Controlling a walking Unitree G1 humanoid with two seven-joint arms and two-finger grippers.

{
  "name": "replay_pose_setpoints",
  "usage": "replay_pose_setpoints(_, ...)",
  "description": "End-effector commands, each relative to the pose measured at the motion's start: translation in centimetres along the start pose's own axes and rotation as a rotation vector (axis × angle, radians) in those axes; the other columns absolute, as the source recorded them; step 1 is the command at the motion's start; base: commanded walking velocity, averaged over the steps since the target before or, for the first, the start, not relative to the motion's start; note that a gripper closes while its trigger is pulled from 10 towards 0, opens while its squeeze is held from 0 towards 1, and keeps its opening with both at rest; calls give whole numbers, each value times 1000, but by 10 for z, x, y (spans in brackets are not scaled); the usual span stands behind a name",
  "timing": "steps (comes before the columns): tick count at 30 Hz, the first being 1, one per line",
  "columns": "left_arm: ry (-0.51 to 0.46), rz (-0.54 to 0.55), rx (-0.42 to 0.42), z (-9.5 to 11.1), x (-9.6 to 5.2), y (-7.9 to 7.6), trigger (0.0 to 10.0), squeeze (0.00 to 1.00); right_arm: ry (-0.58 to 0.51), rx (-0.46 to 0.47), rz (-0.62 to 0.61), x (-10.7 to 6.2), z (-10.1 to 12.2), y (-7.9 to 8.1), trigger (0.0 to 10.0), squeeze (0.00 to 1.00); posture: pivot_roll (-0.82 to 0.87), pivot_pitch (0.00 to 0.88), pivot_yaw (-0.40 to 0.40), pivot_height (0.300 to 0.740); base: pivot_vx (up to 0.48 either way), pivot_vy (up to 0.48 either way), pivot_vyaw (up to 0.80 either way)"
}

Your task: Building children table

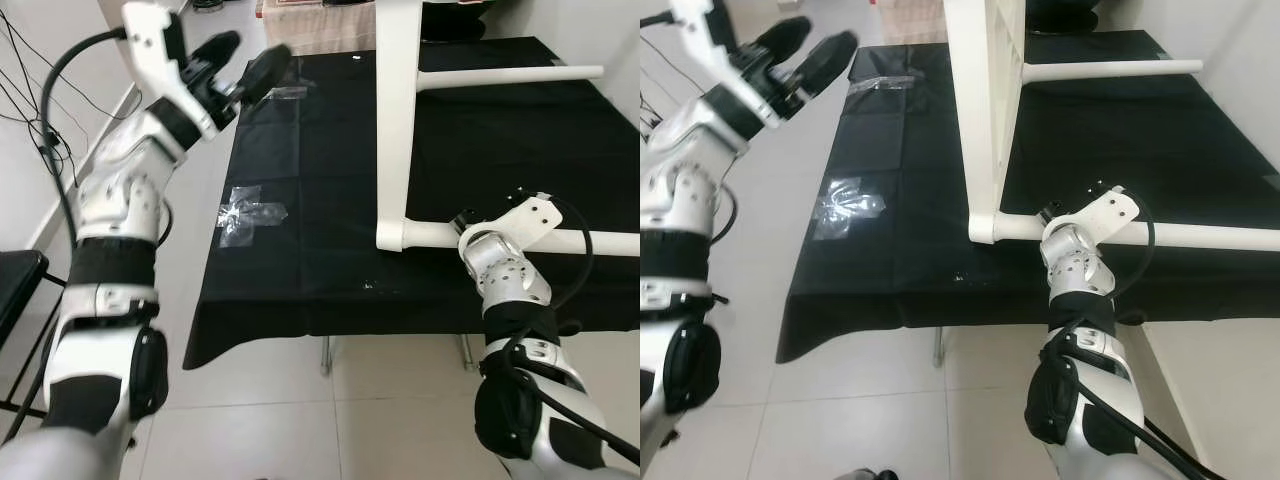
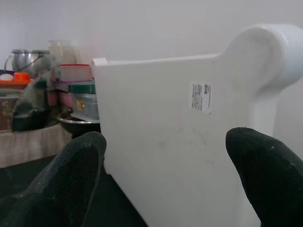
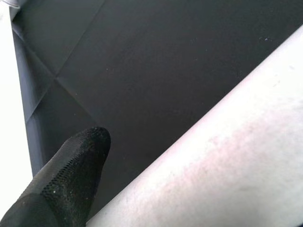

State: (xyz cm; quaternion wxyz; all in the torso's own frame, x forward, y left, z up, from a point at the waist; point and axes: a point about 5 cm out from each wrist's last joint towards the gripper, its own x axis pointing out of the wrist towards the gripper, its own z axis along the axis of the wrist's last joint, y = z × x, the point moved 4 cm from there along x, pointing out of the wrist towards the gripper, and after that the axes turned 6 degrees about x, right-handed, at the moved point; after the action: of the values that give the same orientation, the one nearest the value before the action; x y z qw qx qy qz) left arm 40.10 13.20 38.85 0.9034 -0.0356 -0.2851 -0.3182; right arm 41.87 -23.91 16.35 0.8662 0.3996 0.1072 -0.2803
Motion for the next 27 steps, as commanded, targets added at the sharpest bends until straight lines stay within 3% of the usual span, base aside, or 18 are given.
replay_pose_setpoints(1, 32, 60, -69, -10, 3, 11, 10000, 0, 38, -26, -146, 6, -9, -41, 10000, 1000, -48, 167, 37, 740, 0, 0, 0)
replay_pose_setpoints(6, 84, 152, -20, -15, 14, 20, 10000, 0, 26, -27, -153, 7, -3, -45, 10000, 1000, -53, 173, 40, 740, 0, 0, 0)
replay_pose_setpoints(12, 97, 182, -48, -15, 24, 20, 10000, 0, 29, -29, -144, 5, -2, -43, 10000, 1000, -64, 181, 43, 740, 0, 0, 0)
replay_pose_setpoints(16, 139, 120, -79, -24, 41, 6, 10000, 0, 36, -42, -99, 0, -3, -32, 10000, 1000, -83, 193, 47, 740, 0, 0, 0)
replay_pose_setpoints(20, 145, 78, -85, -25, 46, -2, 10000, 0, 38, -49, -68, -3, -3, -25, 10000, 1000, -92, 205, 55, 740, 0, 0, 0)
replay_pose_setpoints(21, 147, 49, -89, -26, 50, -9, 10000, 0, 38, -54, -49, -6, -3, -20, 10000, 988, -97, 214, 59, 740, 0, 0, 0)
replay_pose_setpoints(22, 149, 25, -94, -26, 54, -14, 10000, 0, 38, -56, -33, -9, -3, -17, 10000, 859, -100, 224, 64, 740, 0, 0, 0)
replay_pose_setpoints(25, 149, 2, -97, -26, 56, -19, 10000, 0, 39, -56, -15, -12, -3, -14, 10000, 859, -103, 236, 67, 740, 0, 0, 0)
replay_pose_setpoints(26, 148, -20, -96, -25, 59, -24, 10000, 0, 35, -57, 5, -16, -2, -11, 10000, 322, -104, 254, 72, 740, 0, 0, 0)
replay_pose_setpoints(27, 147, -36, -95, -24, 62, -28, 10000, 0, 31, -58, 25, -20, 0, -9, 10000, 0, -105, 267, 76, 740, 0, 0, 0)
